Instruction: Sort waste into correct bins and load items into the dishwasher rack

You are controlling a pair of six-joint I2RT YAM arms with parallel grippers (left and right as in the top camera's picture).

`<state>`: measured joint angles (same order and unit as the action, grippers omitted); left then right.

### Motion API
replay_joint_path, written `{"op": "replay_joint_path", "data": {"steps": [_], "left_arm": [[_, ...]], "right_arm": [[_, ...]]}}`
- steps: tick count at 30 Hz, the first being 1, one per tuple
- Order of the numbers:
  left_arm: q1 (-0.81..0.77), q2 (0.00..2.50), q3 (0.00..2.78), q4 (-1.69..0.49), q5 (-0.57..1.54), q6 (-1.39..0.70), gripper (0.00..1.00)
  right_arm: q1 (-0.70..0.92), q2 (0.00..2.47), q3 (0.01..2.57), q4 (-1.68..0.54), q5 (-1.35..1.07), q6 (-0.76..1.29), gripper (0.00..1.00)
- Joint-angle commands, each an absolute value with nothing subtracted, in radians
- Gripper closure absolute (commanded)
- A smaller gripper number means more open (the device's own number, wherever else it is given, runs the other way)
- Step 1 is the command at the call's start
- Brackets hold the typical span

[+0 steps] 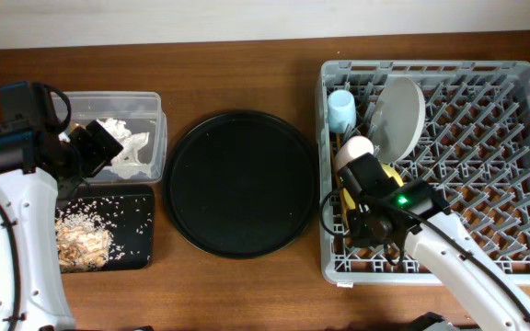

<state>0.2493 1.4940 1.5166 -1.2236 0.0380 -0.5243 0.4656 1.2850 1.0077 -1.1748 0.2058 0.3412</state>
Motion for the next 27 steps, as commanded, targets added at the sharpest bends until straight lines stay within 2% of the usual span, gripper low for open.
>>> {"op": "replay_joint_path", "data": {"steps": [1,16,18,19,20,22,27], "left_arm": [[0.252,1.477,1.523,-1.225,0.038,-0.523,0.01],[0.252,1.477,1.523,-1.225,0.038,-0.523,0.01],[0.252,1.477,1.523,-1.225,0.038,-0.523,0.01],[0.252,1.477,1.523,-1.225,0.038,-0.523,0.01],[0.252,1.477,1.523,-1.225,0.038,-0.523,0.01],[0.252,1.477,1.523,-1.225,0.038,-0.523,0.01],[0.252,1.477,1.523,-1.225,0.038,-0.523,0.01]], "right_arm": [[0.469,1.283,0.999,-1.162,0.335,0.406,0.87],[0.469,1.28,1.002,-1.069,0.319,0.406,0.88],[0.471,1.273,1.002,-1.044,0.214,0.405,0.88],[0.471,1.27,1.002,-1.021,0.145,0.397,0.87],[0.471,1.269,1.002,-1.005,0.107,0.398,0.81],[0.471,1.271,1.002,-0.969,0.078,0.402,0.49],[0.471,1.336,0.971,-0.867,0.043,0.402,0.53]]}}
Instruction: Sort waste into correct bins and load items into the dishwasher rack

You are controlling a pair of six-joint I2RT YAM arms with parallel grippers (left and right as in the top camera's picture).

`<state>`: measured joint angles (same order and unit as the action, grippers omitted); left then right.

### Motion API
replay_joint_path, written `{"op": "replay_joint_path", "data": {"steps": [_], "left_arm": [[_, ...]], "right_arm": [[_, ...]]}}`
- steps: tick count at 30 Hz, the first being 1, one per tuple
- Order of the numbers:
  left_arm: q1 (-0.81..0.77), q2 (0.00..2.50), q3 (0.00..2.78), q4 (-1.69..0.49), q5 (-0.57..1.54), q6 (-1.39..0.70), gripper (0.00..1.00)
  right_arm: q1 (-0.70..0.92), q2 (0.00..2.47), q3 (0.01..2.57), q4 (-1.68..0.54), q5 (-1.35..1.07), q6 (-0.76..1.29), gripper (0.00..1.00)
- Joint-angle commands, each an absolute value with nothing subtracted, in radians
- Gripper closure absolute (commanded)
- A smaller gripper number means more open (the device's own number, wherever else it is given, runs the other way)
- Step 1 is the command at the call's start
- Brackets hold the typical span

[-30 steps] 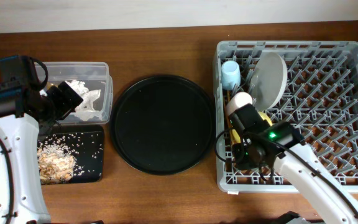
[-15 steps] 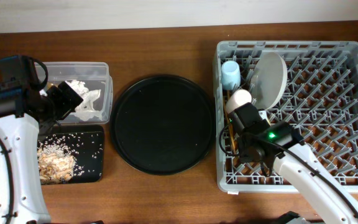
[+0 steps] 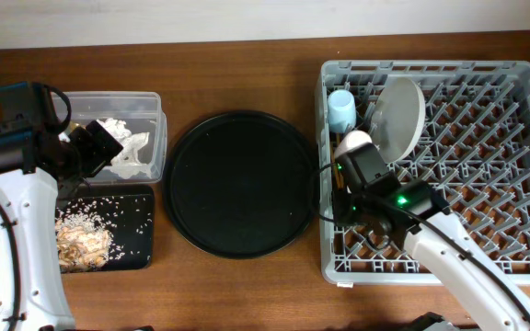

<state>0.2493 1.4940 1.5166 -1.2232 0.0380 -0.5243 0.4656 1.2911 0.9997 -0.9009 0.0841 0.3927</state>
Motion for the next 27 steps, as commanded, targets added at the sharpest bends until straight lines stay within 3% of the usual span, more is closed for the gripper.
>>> {"op": "replay_joint_path", "data": {"steps": [1,6,16,19,21,25,27], "left_arm": [[0.252,1.477,1.523,-1.225,0.038,-0.523,0.01],[0.252,1.477,1.523,-1.225,0.038,-0.523,0.01],[0.252,1.477,1.523,-1.225,0.038,-0.523,0.01],[0.252,1.477,1.523,-1.225,0.038,-0.523,0.01],[0.252,1.477,1.523,-1.225,0.038,-0.523,0.01],[0.252,1.477,1.523,-1.225,0.038,-0.523,0.01],[0.252,1.477,1.523,-1.225,0.038,-0.523,0.01]], "right_arm": [[0.471,1.363,0.962,-0.847,0.014,0.402,0.56],[0.471,1.433,0.96,-0.842,-0.019,0.401,0.82],[0.471,1.397,0.96,-0.872,-0.015,0.398,0.85],[0.471,1.397,0.979,-0.876,-0.015,0.397,0.8],[0.471,1.397,1.05,-0.899,-0.015,0.371,0.67],[0.48,1.397,1.271,-1.023,-0.049,0.341,0.64],[0.498,1.397,1.325,-1.029,-0.081,0.314,0.49]]}}
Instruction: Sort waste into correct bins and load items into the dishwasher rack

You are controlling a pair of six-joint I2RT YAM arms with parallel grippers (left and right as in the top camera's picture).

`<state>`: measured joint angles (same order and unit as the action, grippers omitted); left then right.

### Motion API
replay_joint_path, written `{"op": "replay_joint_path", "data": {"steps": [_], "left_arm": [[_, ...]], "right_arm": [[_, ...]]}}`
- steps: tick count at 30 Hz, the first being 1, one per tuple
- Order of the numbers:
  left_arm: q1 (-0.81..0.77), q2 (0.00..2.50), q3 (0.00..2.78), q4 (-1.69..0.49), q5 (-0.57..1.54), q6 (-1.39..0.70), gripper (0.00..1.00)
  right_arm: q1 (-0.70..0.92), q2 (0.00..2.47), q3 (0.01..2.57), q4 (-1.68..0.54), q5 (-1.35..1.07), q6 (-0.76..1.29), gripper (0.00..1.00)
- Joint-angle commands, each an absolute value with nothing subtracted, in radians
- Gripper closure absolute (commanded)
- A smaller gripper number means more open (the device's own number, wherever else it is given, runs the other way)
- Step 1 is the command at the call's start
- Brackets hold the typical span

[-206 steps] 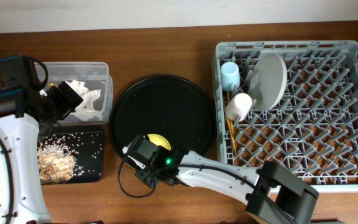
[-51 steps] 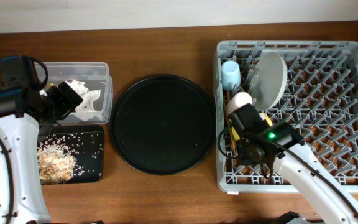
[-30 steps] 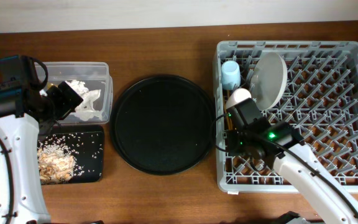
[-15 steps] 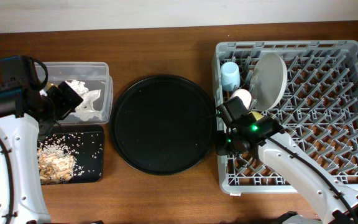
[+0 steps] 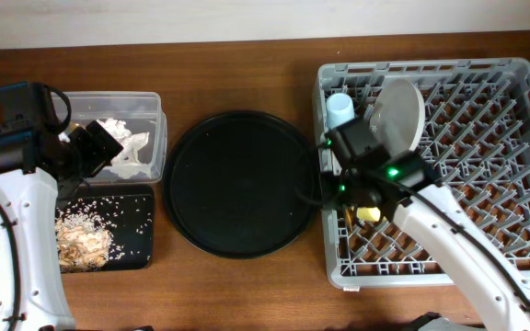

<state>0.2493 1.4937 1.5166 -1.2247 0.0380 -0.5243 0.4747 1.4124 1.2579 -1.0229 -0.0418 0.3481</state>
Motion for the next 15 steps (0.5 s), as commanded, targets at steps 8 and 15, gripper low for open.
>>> {"op": "replay_joint_path", "data": {"steps": [8,15], "left_arm": [[0.252,1.477,1.523,-1.225,0.038,-0.523,0.01],[0.252,1.477,1.523,-1.225,0.038,-0.523,0.01]], "right_arm": [[0.497,1.398,1.34,-1.018,-0.082,0.315,0.02],[0.496,1.391,1.338,-1.018,-0.077,0.314,0.02]]}}
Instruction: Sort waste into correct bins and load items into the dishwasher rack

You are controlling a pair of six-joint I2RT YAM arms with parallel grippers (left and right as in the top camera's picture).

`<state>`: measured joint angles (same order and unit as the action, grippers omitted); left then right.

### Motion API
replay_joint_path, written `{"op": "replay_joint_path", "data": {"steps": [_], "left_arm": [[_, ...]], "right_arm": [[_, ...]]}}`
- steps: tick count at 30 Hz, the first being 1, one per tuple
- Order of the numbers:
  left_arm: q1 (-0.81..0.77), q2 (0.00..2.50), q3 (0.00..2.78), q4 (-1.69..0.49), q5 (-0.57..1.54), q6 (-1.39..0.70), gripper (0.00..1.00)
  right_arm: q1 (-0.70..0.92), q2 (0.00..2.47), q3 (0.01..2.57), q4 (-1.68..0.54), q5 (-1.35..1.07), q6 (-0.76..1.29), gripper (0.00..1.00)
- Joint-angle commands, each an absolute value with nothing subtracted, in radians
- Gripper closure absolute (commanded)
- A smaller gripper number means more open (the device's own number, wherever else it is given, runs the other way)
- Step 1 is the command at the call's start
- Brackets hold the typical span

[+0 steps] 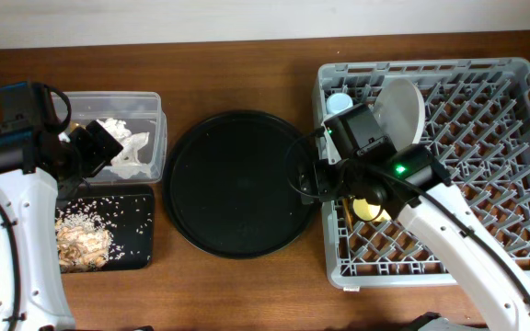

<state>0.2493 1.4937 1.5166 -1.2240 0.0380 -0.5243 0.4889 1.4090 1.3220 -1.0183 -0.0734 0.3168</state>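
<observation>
The grey dishwasher rack stands on the right. In it are a light blue cup, a white plate on edge and a yellow item near the left side. My right gripper is over the rack's left rim, pointing toward the round black tray; its fingers are too dark to read. My left gripper hovers over the clear bin holding white tissue; whether its jaws are open or shut does not show.
A black rectangular tray with rice and food scraps lies in front of the clear bin at the left. The right arm's body covers part of the rack's left columns. A cable loops from the right wrist over the round tray's right edge.
My right arm has shifted left and slightly toward the front, so its gripper now sits over the rack's left rim. The yellow item shows more fully. The left arm is unchanged.
At first my right gripper was low in the rack's front left, by a white cup and the yellow item. It then stood further back beside that cup, later covering it, and now it hangs at the rack's left rim. The left arm stayed over the clear bin throughout.
</observation>
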Motion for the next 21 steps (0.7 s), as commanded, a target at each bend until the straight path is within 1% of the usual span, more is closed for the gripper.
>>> {"op": "replay_joint_path", "data": {"steps": [1,4,7,10,12,14,16,17,19,21], "left_arm": [[0.252,1.477,1.523,-1.225,0.038,-0.523,0.01],[0.252,1.477,1.523,-1.225,0.038,-0.523,0.01],[0.252,1.477,1.523,-1.225,0.038,-0.523,0.01],[0.252,1.477,1.523,-1.225,0.038,-0.523,0.01],[0.252,1.477,1.523,-1.225,0.038,-0.523,0.01],[0.252,1.477,1.523,-1.225,0.038,-0.523,0.01],[0.252,1.477,1.523,-1.225,0.038,-0.523,0.01],[0.252,1.477,1.523,-1.225,0.038,-0.523,0.01],[0.252,1.477,1.523,-1.225,0.038,-0.523,0.0],[0.252,1.477,1.523,-1.225,0.038,-0.523,0.01]], "right_arm": [[0.495,1.374,1.338,-1.019,-0.038,0.298,0.02],[0.474,1.246,1.338,-1.014,-0.012,0.296,0.02],[0.383,1.011,1.338,-1.015,-0.01,0.295,0.02],[0.241,0.739,1.327,-1.014,0.07,0.295,0.02],[0.192,0.601,1.315,-1.013,0.119,0.295,0.02],[0.147,0.449,1.25,-0.979,0.129,0.295,0.02],[0.125,0.353,1.152,-0.912,0.129,0.296,0.02],[0.115,0.292,1.06,-0.838,0.128,0.296,0.02],[0.096,0.181,0.815,-0.599,0.108,0.297,0.02],[0.084,0.113,0.59,-0.308,0.102,0.333,0.02]]}}
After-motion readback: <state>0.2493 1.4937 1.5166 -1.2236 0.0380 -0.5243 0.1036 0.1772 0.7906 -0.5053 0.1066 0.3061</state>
